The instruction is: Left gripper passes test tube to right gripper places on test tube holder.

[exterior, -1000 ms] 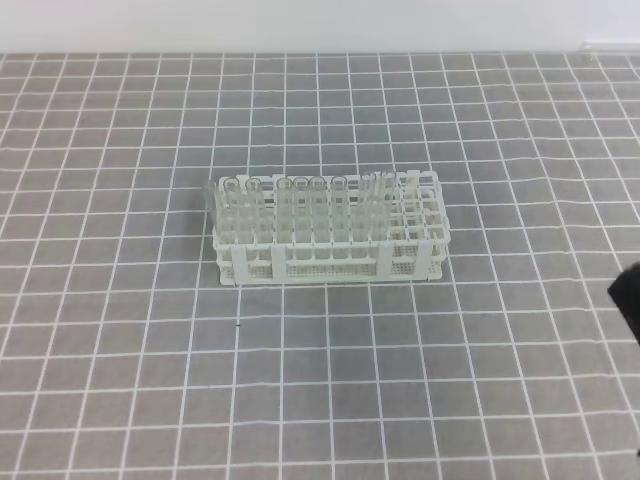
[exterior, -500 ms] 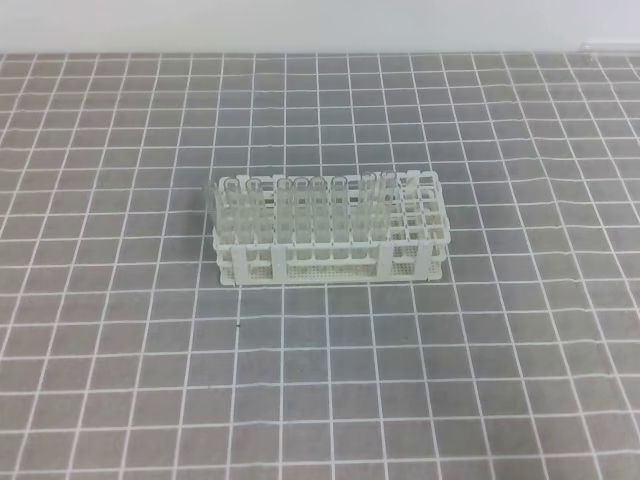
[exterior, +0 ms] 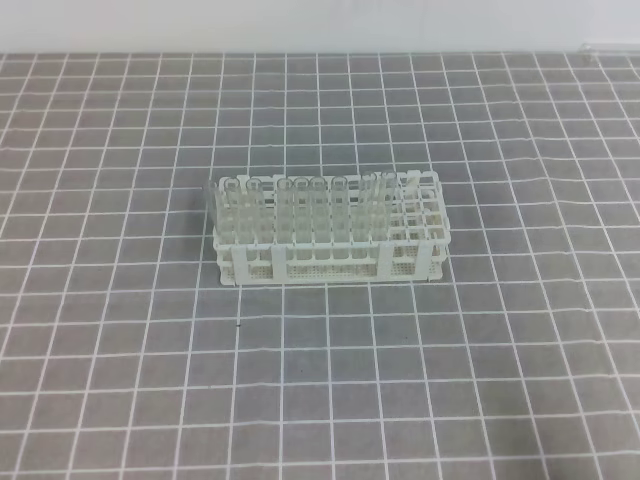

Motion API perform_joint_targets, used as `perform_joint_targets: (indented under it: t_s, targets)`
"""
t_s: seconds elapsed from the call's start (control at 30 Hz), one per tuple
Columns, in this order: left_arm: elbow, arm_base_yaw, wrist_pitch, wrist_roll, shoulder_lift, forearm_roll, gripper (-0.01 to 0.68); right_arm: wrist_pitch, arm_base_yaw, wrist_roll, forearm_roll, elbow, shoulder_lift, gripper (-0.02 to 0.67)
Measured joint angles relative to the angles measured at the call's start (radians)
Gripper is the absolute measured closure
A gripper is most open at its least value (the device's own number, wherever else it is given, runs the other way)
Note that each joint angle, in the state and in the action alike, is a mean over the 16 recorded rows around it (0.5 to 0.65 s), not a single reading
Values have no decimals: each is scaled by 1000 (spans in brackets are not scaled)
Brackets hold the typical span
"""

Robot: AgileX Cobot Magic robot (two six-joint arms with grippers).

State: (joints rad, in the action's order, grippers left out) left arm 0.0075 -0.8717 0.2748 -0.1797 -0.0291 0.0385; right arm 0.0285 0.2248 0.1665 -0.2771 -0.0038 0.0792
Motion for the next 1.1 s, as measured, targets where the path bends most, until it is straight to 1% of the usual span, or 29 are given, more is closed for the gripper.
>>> perform_joint_targets:
  t_s: [0.13, 0.3, 0.4, 0.6, 0.9, 1.1]
  targets:
    - [1, 0, 0, 0, -1, 0, 673, 78, -44, 0, 2, 1, -68, 650]
    - [1, 0, 0, 0, -1, 0, 673, 110, -67, 0, 8, 3, -96, 650]
    - [0, 0, 1, 0, -1, 0, 673, 107, -70, -1, 22, 4, -96, 650]
    - [-1, 0, 1, 0, 0, 0, 673, 106, -70, -44, 104, 5, -96, 650]
    - [2, 0, -2, 0, -1, 0, 673, 206, -70, -119, 211, 5, -96, 650]
    - [2, 0, -3, 0, -2, 0, 673, 276, -70, -132, 175, 5, -96, 650]
